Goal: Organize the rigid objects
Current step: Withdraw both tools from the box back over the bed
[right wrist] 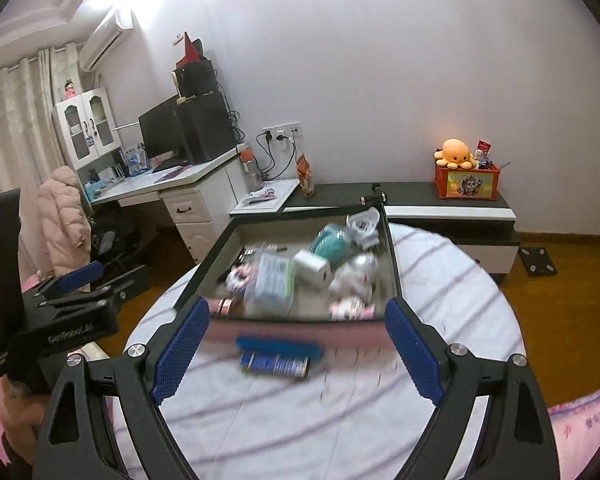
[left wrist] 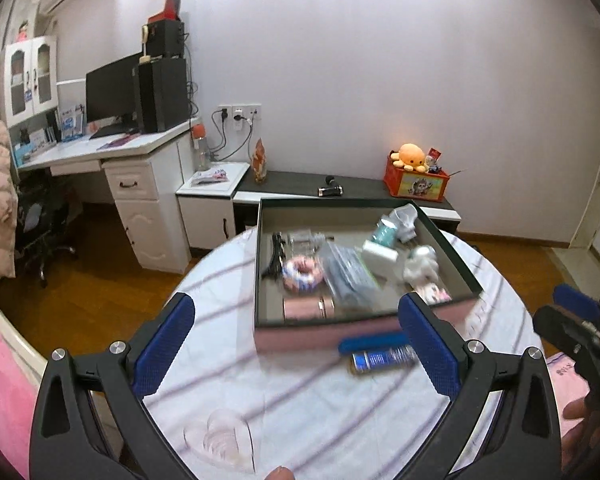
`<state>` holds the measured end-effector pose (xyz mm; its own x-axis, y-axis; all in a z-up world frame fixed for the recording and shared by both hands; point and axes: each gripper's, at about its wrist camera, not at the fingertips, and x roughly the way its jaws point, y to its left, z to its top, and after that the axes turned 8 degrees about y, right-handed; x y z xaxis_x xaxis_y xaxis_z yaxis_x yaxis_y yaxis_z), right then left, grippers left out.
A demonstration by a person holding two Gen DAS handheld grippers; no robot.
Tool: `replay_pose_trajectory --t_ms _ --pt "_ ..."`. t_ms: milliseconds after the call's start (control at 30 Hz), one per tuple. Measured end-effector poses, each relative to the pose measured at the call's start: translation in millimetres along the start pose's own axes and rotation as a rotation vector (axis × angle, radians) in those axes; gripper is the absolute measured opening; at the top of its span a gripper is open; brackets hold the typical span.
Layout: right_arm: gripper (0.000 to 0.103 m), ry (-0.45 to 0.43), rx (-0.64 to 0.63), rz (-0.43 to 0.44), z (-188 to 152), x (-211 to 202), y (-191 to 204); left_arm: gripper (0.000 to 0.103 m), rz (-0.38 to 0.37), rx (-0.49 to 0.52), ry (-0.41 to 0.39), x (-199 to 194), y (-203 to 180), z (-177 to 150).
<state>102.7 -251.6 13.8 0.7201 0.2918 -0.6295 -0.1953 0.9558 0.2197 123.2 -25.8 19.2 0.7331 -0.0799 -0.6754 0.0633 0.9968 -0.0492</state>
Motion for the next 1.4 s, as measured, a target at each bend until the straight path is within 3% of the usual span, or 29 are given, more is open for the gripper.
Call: replay_pose_trajectory --t_ms 500,867,1100,1400 --pt "0.091 -0.007 0.043 0.014 -64 -34 15 0.103 0.011 -0.012 0.007 -43 -11 -73" --pt "0.091 0.026 0.057 0.006 -73 -26 8 0.103 -0.003 -0.003 0.061 -26 -17 -81" --pt "0.091 0.099 0.018 0.006 -68 1 2 0.103 0.001 -0.017 0.100 -3 -16 -82" --pt "0.091 0.274 -0.033 0.041 -47 76 -29 0.103 0.025 0.003 0.181 57 -40 -75"
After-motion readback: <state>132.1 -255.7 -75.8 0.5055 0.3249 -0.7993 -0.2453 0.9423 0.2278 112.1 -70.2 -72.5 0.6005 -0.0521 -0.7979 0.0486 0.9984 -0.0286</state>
